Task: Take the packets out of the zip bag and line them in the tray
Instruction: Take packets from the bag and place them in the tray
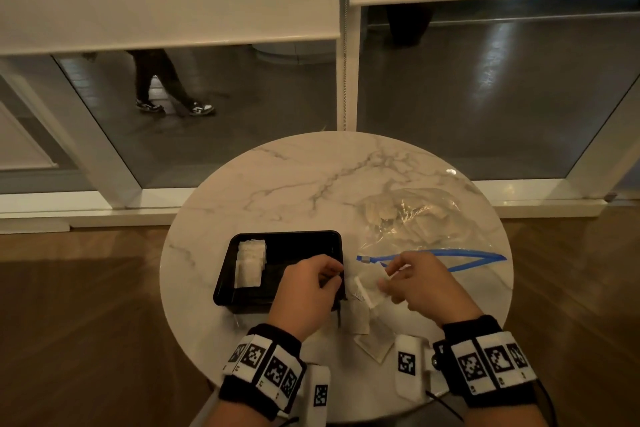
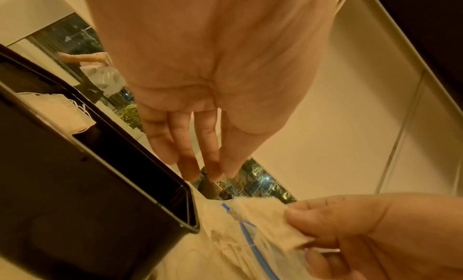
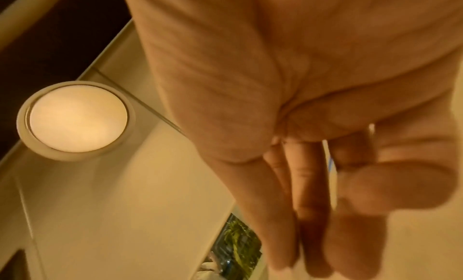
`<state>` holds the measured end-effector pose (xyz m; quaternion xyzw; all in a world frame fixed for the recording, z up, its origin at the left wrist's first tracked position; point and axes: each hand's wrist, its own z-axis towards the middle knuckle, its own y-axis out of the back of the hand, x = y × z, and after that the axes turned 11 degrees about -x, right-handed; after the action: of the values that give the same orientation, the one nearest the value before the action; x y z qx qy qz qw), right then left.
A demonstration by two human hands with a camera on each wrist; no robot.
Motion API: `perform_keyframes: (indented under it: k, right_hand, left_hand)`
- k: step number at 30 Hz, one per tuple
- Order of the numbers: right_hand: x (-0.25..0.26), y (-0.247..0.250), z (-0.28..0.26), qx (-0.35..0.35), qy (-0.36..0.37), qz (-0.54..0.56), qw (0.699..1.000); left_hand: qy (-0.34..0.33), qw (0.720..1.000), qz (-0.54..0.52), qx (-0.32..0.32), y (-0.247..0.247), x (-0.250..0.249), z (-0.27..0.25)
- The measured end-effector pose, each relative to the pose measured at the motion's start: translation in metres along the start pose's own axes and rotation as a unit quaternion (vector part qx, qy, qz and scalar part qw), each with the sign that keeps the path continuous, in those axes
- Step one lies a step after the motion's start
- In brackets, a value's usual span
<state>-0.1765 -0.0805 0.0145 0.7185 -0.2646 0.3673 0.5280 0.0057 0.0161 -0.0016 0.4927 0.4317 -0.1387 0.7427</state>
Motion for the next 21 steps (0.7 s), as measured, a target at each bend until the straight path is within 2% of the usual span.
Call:
perform_keyframes:
  k: [4, 8, 12, 18, 21]
  right_hand:
    - [0.009, -0.002, -0.005, 0.0, 0.022, 0.165, 0.986]
    - [0.014, -0.021, -0.008, -0.031, 0.019, 0.244, 0.969]
    - [0.019, -0.035, -0.012, -0.018, 0.018, 0.276, 0.961]
    - [0.025, -0.042, -0.015, -0.028, 0.101, 0.272, 0.957]
    - [0.024, -0.046, -0.014, -0.028, 0.115, 0.257, 0.959]
  left_hand:
    - [0.025, 0.994, -0.104, -0.01, 0.001, -0.006, 0.001]
    - [0.051, 0.98, -0.194, 0.011, 0.005, -0.014, 0.0]
    - [0.037, 0.983, -0.18, -0.014, 0.009, -0.006, 0.005]
    - [-0.01, 0.994, -0.103, -0.026, 0.018, 0.003, 0.006]
    - [-0.02, 0.995, -0.088, -0.037, 0.022, 0.002, 0.003]
